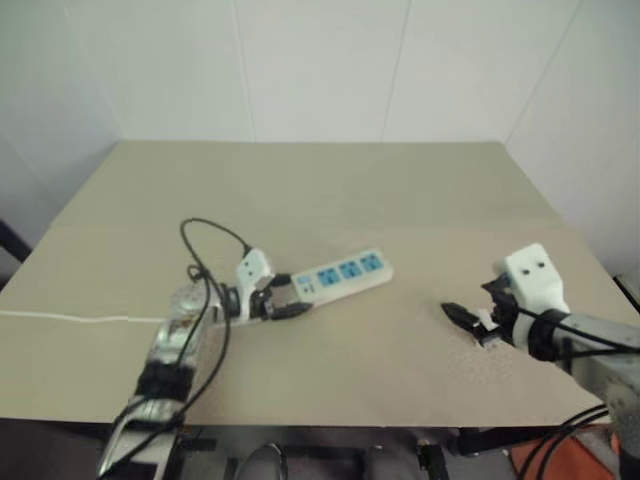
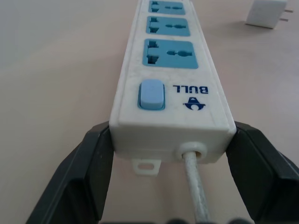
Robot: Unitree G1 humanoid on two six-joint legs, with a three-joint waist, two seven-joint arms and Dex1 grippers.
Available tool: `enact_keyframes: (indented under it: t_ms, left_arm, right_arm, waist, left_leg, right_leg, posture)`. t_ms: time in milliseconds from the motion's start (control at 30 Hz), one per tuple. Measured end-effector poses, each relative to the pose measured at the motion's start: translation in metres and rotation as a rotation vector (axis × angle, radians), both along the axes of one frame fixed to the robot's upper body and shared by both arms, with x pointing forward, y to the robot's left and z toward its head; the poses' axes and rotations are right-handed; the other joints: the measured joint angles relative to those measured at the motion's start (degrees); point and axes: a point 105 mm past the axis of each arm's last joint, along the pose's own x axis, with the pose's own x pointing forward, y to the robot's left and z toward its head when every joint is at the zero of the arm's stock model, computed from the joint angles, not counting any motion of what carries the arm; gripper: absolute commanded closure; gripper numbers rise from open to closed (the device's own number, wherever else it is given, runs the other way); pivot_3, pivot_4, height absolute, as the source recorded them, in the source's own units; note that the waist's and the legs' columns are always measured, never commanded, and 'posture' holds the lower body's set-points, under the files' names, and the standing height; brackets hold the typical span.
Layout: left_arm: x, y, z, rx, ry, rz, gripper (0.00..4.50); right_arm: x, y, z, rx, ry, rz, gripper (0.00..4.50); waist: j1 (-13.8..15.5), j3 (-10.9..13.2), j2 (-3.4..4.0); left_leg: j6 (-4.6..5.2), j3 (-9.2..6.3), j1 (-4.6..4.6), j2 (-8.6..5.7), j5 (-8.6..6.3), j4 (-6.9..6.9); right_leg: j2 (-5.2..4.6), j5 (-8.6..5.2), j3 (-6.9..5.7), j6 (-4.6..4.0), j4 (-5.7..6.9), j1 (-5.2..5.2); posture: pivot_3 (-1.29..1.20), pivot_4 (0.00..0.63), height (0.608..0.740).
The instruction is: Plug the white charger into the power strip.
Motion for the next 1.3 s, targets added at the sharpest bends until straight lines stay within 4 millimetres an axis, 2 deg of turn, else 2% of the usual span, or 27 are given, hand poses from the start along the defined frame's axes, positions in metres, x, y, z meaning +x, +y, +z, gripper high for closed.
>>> enact_keyframes:
  t_ms: [67, 200, 300, 400, 433, 667, 900, 1033, 1133, 1300]
  left_arm:
    - [-0.006, -0.001, 0.003, 0.020, 0.014, 0.042, 1.23]
    - [-0.013, 0.003, -0.007, 0.089, 0.059, 0.106, 1.23]
    - [-0.014, 0.002, -0.007, 0.098, 0.074, 0.131, 1.23]
    - [-0.014, -0.002, -0.011, 0.105, 0.087, 0.147, 0.18]
    - [-0.015, -0.002, -0.013, 0.100, 0.098, 0.144, 0.02]
    - [-0.026, -0.007, -0.012, 0.026, 0.086, 0.063, 0.02]
    - [-0.027, 0.013, -0.005, -0.048, -0.148, 0.049, 0.02]
    - [-0.034, 0.024, 0.002, -0.213, -0.213, -0.025, 0.02]
    - [-0.038, 0.031, -0.005, -0.298, -0.181, -0.058, 0.02]
    - [-0.033, 0.028, -0.013, -0.353, -0.166, -0.074, 0.02]
  right_arm:
    - [0.004, 0.003, -0.003, 0.003, 0.000, 0.017, 0.00]
    - [0.008, 0.006, -0.008, 0.007, 0.001, 0.026, 0.00]
    - [0.009, 0.009, -0.011, 0.005, -0.004, 0.031, 0.00]
    - [0.010, 0.011, -0.016, -0.001, 0.006, 0.041, 0.00]
    - [0.011, 0.011, -0.016, 0.000, 0.004, 0.041, 0.00]
    - [0.013, 0.007, -0.016, -0.005, -0.003, 0.032, 0.00]
    - [0.016, 0.007, -0.015, -0.017, -0.016, 0.039, 0.00]
    - [0.017, 0.008, -0.018, -0.016, -0.010, 0.047, 0.00]
    - [0.018, 0.007, -0.017, -0.022, -0.013, 0.046, 0.00]
    - [0.017, 0.005, -0.018, -0.033, -0.010, 0.038, 0.00]
  waist:
    - [0.2, 0.0, 0.00]
    - [0.1, 0.0, 0.00]
    - [0.1, 0.0, 0.00]
    - [0.1, 0.0, -0.01]
    - [0.1, 0.0, -0.01]
    - [0.2, 0.0, -0.01]
    - [0.1, -0.1, 0.01]
    - [0.2, -0.1, 0.03]
    - [0.3, -0.1, 0.02]
    - [0.3, -0.1, 0.02]
  left_leg:
    - [0.00, 0.00, 0.01, 0.02, 0.00, 0.02]
    - [0.00, 0.02, 0.00, 0.02, 0.00, -0.03]
    - [0.00, 0.02, -0.02, 0.02, 0.00, -0.03]
    - [0.00, 0.02, 0.00, 0.01, 0.00, -0.02]
    - [0.00, 0.02, -0.01, 0.01, 0.00, -0.02]
    - [0.00, 0.03, -0.04, 0.01, 0.00, -0.04]
    - [0.00, 0.07, 0.01, 0.04, -0.01, -0.05]
    - [0.00, 0.08, -0.04, 0.02, -0.01, -0.04]
    - [0.00, 0.07, -0.05, 0.02, -0.01, -0.04]
    - [0.00, 0.06, -0.04, 0.02, -0.01, -0.03]
  right_leg:
    - [0.01, 0.00, -0.02, 0.01, -0.04, 0.03]
    - [0.02, -0.01, 0.01, 0.00, -0.07, -0.02]
    - [0.02, -0.01, 0.01, 0.00, -0.08, -0.03]
    - [0.02, -0.01, 0.01, 0.00, -0.09, 0.00]
    - [0.02, -0.01, 0.01, 0.00, -0.09, -0.01]
    - [0.01, -0.01, 0.01, -0.01, -0.13, -0.03]
    - [0.00, 0.01, 0.02, -0.05, -0.15, -0.02]
    - [-0.03, 0.01, 0.01, -0.05, -0.18, -0.03]
    - [-0.02, 0.01, 0.00, -0.05, -0.17, -0.02]
    - [-0.01, 0.01, -0.01, -0.04, -0.17, 0.00]
  posture:
    - [0.00, 0.150, 0.740]
    - [0.00, 0.150, 0.740]
    - [0.00, 0.150, 0.740]
    - [0.00, 0.150, 0.740]
    - [0.00, 0.150, 0.740]
    - [0.00, 0.150, 0.740]
    - [0.00, 0.150, 0.740]
    - [0.00, 0.150, 0.740]
    - [0.00, 0.150, 0.740]
    - [0.00, 0.150, 0.740]
